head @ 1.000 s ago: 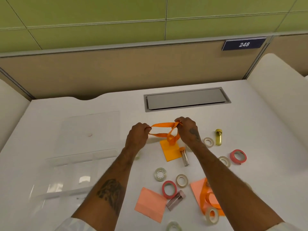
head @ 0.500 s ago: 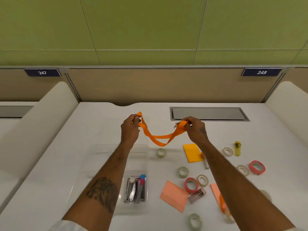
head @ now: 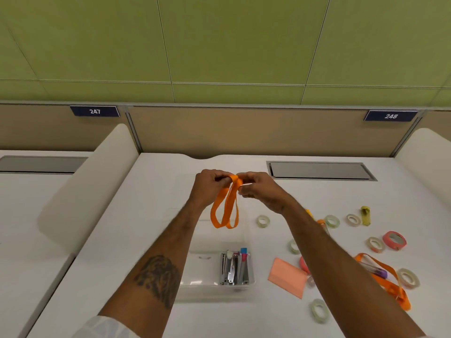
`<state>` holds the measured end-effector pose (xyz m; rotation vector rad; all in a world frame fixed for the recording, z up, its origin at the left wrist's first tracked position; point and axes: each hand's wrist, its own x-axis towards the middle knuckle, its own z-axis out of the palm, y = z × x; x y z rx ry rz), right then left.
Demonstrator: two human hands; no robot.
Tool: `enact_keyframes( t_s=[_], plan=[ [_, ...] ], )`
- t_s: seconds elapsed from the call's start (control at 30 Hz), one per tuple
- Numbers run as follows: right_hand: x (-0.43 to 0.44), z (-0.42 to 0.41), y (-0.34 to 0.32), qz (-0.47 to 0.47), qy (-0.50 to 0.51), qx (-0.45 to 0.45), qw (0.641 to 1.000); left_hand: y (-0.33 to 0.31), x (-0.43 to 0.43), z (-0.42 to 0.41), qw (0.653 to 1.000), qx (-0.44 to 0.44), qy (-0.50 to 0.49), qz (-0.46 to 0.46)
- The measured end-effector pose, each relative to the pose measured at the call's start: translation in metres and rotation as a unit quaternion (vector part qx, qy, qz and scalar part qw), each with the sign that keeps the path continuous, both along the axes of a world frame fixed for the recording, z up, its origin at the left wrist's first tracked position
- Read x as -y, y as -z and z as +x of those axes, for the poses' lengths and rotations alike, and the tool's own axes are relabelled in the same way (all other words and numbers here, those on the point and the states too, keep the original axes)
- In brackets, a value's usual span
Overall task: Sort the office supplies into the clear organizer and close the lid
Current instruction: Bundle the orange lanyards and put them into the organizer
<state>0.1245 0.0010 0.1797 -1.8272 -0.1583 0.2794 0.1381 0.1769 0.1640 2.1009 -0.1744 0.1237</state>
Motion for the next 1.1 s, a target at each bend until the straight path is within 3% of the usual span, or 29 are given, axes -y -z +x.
enact_keyframes(
  t_s=[0.27,0.47,0.57,0.67,0.8,0.87,0.97,1.1],
  plan=[
    [-0.045,-0.01,0.001,-0.022,0.03,0.039,0.999,-0.009,-0.025,-0.005,0.999,-0.005,0.008,-0.052],
    [-0.056,-0.009,0.001,0.009,0.081,0.026,0.996,0.002,-0.049,-0.003,0.974,-0.096,0.085,-0.188],
    [-0.06,-0.005,0.001,0.06,0.082,0.003,0.995,0.019,-0.048,-0.005,0.962,-0.167,0.145,-0.163],
    [-0.06,0.002,0.003,0.109,0.092,-0.007,0.99,0.037,-0.044,-0.006,0.966,-0.191,0.136,-0.11],
    [-0.051,0.008,0.017,0.097,0.135,-0.015,0.986,0.055,-0.039,-0.004,0.957,-0.222,0.086,-0.166],
    [-0.05,0.008,0.029,0.057,0.173,0.0,0.983,0.058,-0.034,-0.002,0.934,-0.249,0.036,-0.252],
    [-0.054,0.006,0.048,-0.04,0.203,0.046,0.977,0.062,-0.024,0.004,0.856,-0.3,-0.048,-0.418],
    [-0.063,0.003,0.069,-0.105,0.17,0.042,0.979,0.059,-0.009,0.003,0.803,-0.314,-0.101,-0.496]
  ],
)
